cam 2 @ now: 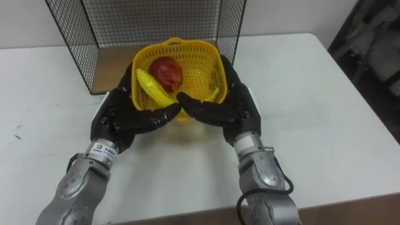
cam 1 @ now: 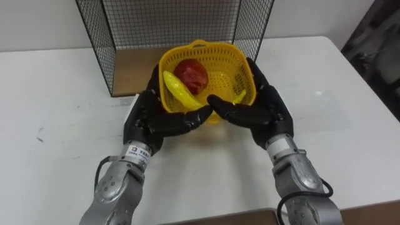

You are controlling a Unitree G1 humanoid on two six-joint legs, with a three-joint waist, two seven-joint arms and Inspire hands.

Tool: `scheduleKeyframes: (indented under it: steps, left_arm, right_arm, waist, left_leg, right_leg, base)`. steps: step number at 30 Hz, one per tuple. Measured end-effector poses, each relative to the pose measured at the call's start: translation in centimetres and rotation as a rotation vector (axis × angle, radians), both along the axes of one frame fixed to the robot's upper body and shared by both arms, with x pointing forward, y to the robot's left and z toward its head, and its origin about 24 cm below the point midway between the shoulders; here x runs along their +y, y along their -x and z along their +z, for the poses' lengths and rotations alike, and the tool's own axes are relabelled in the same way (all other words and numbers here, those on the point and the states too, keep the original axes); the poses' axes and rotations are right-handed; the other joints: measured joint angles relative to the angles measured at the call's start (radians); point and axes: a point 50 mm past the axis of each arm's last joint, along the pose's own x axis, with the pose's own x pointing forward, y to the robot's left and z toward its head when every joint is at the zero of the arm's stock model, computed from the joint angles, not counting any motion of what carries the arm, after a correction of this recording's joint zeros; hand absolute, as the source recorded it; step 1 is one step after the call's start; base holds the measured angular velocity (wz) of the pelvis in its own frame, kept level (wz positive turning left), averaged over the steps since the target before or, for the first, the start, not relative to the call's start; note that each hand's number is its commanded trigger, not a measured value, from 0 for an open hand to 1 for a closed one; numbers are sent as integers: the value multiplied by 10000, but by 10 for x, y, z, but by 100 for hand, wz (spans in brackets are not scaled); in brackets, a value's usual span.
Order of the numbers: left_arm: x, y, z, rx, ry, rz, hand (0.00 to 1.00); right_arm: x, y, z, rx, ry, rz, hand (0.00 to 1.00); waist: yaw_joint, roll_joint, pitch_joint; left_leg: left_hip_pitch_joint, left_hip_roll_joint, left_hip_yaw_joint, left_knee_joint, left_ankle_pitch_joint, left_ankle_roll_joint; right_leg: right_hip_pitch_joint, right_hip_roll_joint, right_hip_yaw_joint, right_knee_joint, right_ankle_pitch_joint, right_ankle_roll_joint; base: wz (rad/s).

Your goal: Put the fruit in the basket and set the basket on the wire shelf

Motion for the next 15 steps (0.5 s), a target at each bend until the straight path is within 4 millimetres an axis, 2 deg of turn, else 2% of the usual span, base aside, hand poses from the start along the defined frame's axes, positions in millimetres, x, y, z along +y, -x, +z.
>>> scheduleKeyframes:
  steps: [1, 2, 3, 4, 5, 6, 7, 9, 10, 11, 12, 13, 14, 15]
  left_arm:
    - [3, 1, -1, 45, -1, 117, 0]
    - [4, 1, -2, 63, -10, 148, 0]
    - [4, 1, -2, 62, -10, 161, 0]
    - [5, 1, -3, 83, 18, 131, 0]
    - [1, 2, -4, 99, 103, 57, 0]
    - [0, 2, -4, 116, 140, 28, 0]
    - [-1, 4, -7, 262, 139, -4, 0]
    - [5, 4, -8, 359, 20, 141, 0]
    - [10, 3, -8, 316, -18, 301, 0]
    - [11, 2, -7, 285, -22, 344, 0]
    - [11, 3, -8, 320, -36, 332, 0]
    - [12, 7, -12, 494, 9, 366, 0]
    - [7, 5, -9, 365, 141, 274, 0]
    - [4, 4, -7, 299, 135, 167, 0]
  right_arm:
    - [1, 1, -1, 27, 26, 64, 0]
    - [4, 1, -1, 44, 6, 180, 0]
    - [5, 1, -2, 51, -9, 221, 0]
    - [3, 1, -3, 69, 49, 193, 0]
    - [-1, 0, -5, 112, 47, 79, 0]
    - [-3, 0, -5, 138, 45, 41, 0]
    - [-4, 2, -9, 370, 58, 24, 0]
    - [1, 2, -10, 438, 64, 210, 0]
    - [3, 0, -7, 280, 87, 402, 0]
    - [4, -1, -5, 181, 79, 466, 0]
    - [6, -1, -5, 233, 70, 529, 0]
    - [6, 1, -8, 434, 23, 616, 0]
    - [0, -1, -4, 262, 246, 664, 0]
    - [-1, -2, -4, 274, 255, 620, 0]
  waist:
    - [98, -61, 23]
    - [162, -58, 51]
    - [201, -71, 71]
    - [206, -96, 80]
    - [229, -92, 77]
    - [243, -64, 68]
    - [255, -103, 17]
    - [303, -150, -2]
    - [307, -75, -8]
    - [268, 79, 48]
    - [283, 89, 78]
    - [291, 42, -66]
    - [234, 186, -157]
    - [239, 56, -168]
  left_leg:
    - [-415, 80, -5, 1031, -53, -79]
    - [-1157, 263, -10, 2570, -84, -148]
    - [-1537, 332, -34, 3221, -151, -157]
    - [-2181, 295, -93, 3418, -527, -78]
    - [-2848, 216, -89, 2925, -617, -109]
    - [-3180, 151, -129, 2576, -476, -132]
    - [-3420, 189, 29, 2548, -285, 159]
    - [-3381, 181, 270, 2597, -258, 219]
    - [-3561, 224, 500, 2942, -246, 212]
    - [-4047, 499, 601, 3955, -72, 190]
    - [-4357, 561, 542, 4465, 148, 160]
    - [-4445, 301, 335, 3863, 184, 161]
    - [-4450, 19, 168, 2265, 863, 466]
    - [-4272, -58, 188, 2117, 889, 436]
  right_leg:
    - [20, -14, -69, 201, -73, -124]
    - [73, -38, 40, 283, -134, -220]
    - [140, -24, 230, 290, -228, -307]
    - [187, -27, 587, 352, -546, -356]
    - [95, -21, 789, 588, -997, -322]
    - [-5, -11, 808, 817, -1290, -288]
    - [-314, -49, 799, 1539, -1684, -205]
    - [-654, -45, 509, 1874, -1764, -150]
    - [-583, -52, 305, 1658, -1764, -162]
    - [-335, 23, 441, 1398, -1762, -212]
    - [-190, 35, 528, 1393, -1752, -231]
    - [-131, -94, 600, 1410, -1776, -231]
    - [-220, -113, 553, 1531, -1945, -162]
    - [-369, -311, 627, 1788, -2112, -106]
  base:
    - [-21]
    - [-10]
    - [15]
    - [29]
    - [30]
    - [20]
    - [12]
    - [-1]
    - [-11]
    - [-9]
    - [-8]
    - [0]
    - [-5]
    - [0]
